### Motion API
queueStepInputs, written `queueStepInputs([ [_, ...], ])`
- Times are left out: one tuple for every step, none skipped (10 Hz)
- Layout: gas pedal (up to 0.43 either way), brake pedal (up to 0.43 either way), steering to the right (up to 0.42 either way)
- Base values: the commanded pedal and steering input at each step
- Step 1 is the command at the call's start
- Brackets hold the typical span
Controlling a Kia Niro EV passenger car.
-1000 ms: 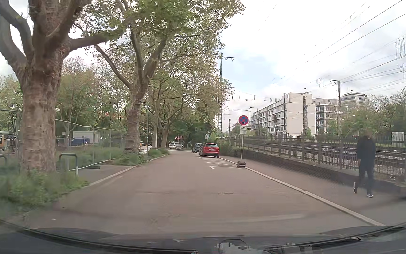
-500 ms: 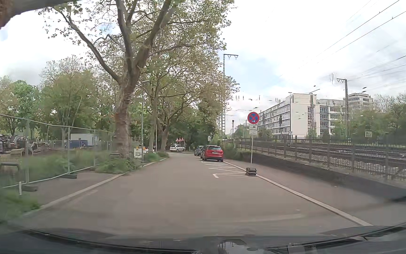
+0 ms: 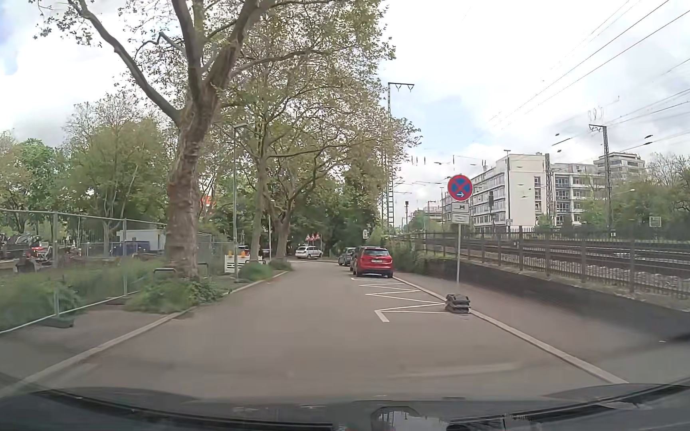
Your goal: Follow the waypoints while adhering to traffic rules and regulations
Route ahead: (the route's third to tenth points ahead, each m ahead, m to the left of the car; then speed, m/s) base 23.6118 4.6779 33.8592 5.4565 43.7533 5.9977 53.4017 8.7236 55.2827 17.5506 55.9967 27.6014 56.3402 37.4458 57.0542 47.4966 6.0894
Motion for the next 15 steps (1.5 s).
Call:
queueStepInputs([
  [0.039,0.000,-0.033],
  [0.039,0.000,-0.036],
  [0.039,0.000,-0.036],
  [0.039,0.000,-0.031],
  [0.039,0.000,-0.029],
  [0.039,0.000,-0.029],
  [0.039,0.000,-0.031],
  [0.039,0.000,-0.031],
  [0.039,0.000,-0.031],
  [0.039,0.000,-0.030],
  [0.039,0.000,-0.029],
  [0.028,0.000,-0.029],
  [0.008,0.000,-0.028],
  [0.000,0.000,-0.027],
  [0.000,0.000,-0.027],
])
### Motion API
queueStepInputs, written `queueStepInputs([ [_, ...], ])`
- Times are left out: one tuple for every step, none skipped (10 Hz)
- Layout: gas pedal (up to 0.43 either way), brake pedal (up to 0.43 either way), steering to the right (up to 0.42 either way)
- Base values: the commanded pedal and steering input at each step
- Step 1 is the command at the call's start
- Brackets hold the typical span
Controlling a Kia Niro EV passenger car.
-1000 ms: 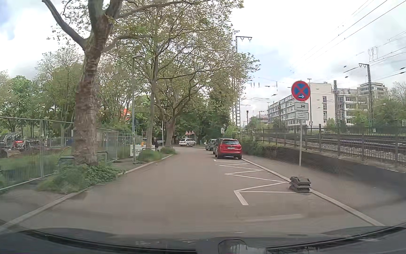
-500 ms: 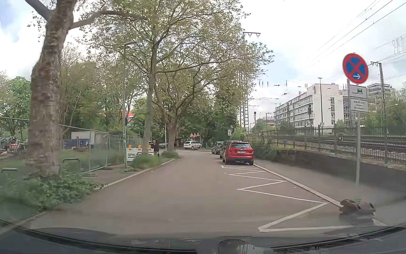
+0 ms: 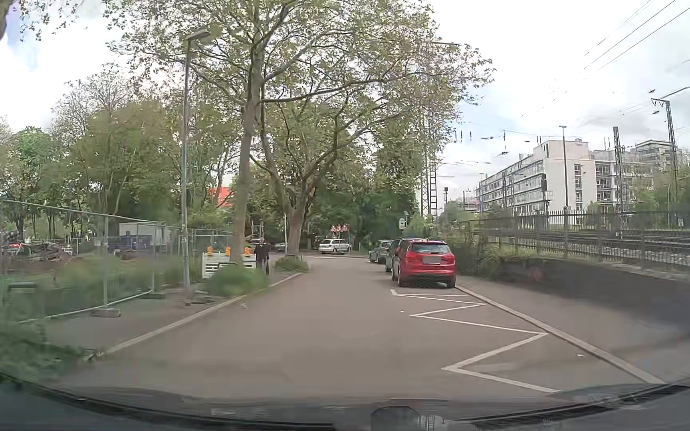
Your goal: Follow the waypoints while adhering to traffic rules and regulations
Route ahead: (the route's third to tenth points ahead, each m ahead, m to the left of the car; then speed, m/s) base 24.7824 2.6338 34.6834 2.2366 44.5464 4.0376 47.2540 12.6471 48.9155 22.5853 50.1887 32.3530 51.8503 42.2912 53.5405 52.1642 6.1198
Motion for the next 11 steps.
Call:
queueStepInputs([
  [0.000,0.000,-0.024],
  [0.000,0.000,-0.023],
  [0.000,0.000,-0.023],
  [0.000,0.000,-0.023],
  [0.000,0.000,-0.024],
  [0.000,0.000,-0.024],
  [0.000,0.000,-0.021],
  [0.000,0.000,-0.020],
  [0.000,0.000,-0.019],
  [0.000,0.000,-0.019],
  [0.000,0.000,-0.019],
])
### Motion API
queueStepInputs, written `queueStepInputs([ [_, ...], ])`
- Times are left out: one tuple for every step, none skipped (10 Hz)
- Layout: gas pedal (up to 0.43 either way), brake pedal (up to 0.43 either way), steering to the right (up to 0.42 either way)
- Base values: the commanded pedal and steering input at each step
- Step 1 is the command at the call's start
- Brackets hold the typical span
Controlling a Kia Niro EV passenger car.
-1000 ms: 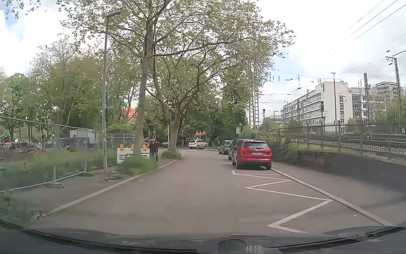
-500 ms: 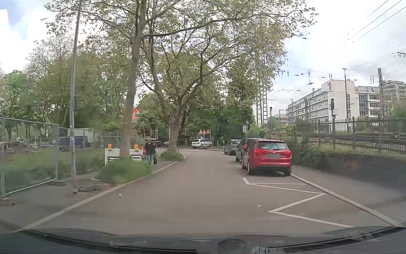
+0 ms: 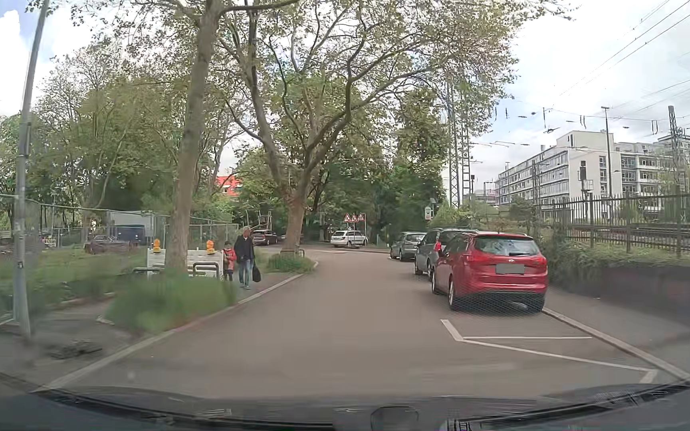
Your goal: Follow the waypoints while adhering to traffic rules and regulations
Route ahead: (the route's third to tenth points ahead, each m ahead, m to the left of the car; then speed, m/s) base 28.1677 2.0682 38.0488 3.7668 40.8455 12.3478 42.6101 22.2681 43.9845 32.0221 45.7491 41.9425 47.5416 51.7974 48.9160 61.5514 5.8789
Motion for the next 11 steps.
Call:
queueStepInputs([
  [0.000,0.000,-0.018],
  [0.000,0.000,-0.015],
  [0.000,0.000,-0.008],
  [0.000,0.000,-0.003],
  [0.000,0.000,0.000],
  [0.000,0.000,0.000],
  [0.000,0.000,0.000],
  [0.000,0.000,0.001],
  [0.000,0.000,0.005],
  [0.000,0.000,0.008],
  [0.000,0.000,0.009],
])
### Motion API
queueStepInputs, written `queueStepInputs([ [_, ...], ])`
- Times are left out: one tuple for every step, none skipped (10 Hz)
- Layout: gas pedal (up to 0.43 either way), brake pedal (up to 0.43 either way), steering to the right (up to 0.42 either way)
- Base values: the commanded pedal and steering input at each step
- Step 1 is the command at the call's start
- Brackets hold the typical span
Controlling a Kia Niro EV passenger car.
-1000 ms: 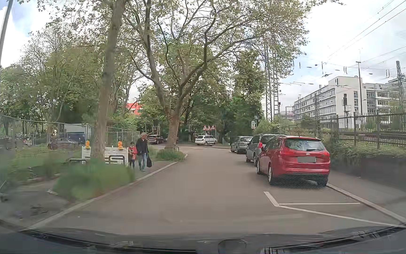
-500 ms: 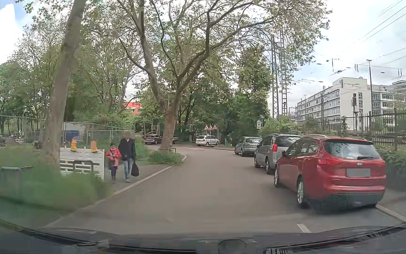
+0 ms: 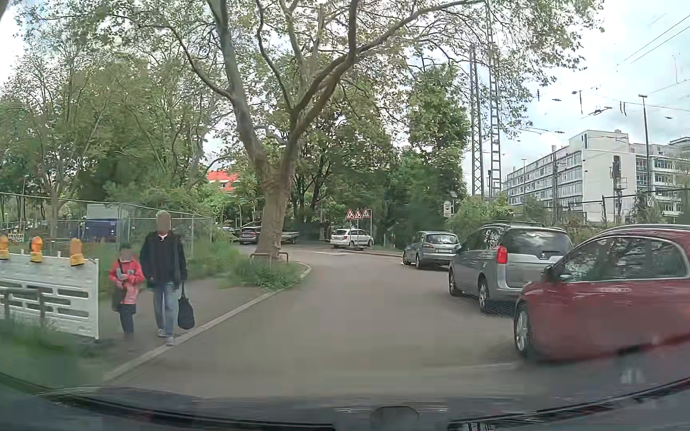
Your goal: Follow the waypoints while adhering to traffic rules and regulations
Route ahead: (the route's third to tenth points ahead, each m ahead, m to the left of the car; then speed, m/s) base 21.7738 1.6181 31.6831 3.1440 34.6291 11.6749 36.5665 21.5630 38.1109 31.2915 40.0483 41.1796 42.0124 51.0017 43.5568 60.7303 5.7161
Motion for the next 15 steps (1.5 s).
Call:
queueStepInputs([
  [0.000,0.000,0.009],
  [0.000,0.000,0.009],
  [0.000,0.000,0.012],
  [0.000,0.000,0.016],
  [0.000,0.000,0.019],
  [0.000,0.000,0.022],
  [0.000,0.000,0.022],
  [0.000,0.000,0.023],
  [0.000,0.000,0.026],
  [0.000,0.000,0.031],
  [0.000,0.012,0.036],
  [0.000,0.085,0.040],
  [0.000,0.146,0.041],
  [0.000,0.177,0.042],
  [0.000,0.189,0.042],
])
